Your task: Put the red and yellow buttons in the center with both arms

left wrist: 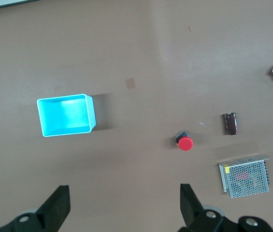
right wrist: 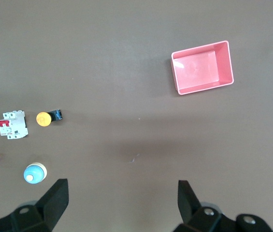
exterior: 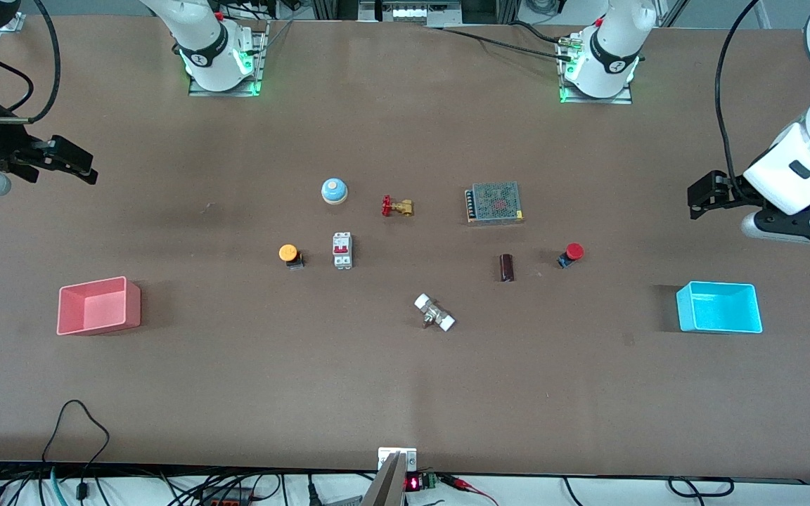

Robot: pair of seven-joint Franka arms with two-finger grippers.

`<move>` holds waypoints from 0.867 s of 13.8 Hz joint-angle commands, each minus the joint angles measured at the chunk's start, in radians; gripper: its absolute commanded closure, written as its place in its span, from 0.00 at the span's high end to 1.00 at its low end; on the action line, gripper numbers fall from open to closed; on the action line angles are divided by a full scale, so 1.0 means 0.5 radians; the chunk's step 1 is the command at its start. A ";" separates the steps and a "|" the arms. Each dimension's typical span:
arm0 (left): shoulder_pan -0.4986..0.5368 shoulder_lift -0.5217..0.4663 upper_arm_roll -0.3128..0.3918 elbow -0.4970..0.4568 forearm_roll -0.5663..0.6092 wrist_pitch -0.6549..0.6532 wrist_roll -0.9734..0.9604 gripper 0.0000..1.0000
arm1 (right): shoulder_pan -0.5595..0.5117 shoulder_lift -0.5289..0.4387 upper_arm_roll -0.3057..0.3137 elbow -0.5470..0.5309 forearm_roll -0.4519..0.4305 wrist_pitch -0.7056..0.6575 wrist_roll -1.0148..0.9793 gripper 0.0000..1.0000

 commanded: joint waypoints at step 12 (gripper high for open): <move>0.011 -0.035 -0.037 -0.050 -0.013 -0.003 0.015 1.00 | -0.025 0.029 0.012 0.055 0.010 -0.020 -0.032 1.00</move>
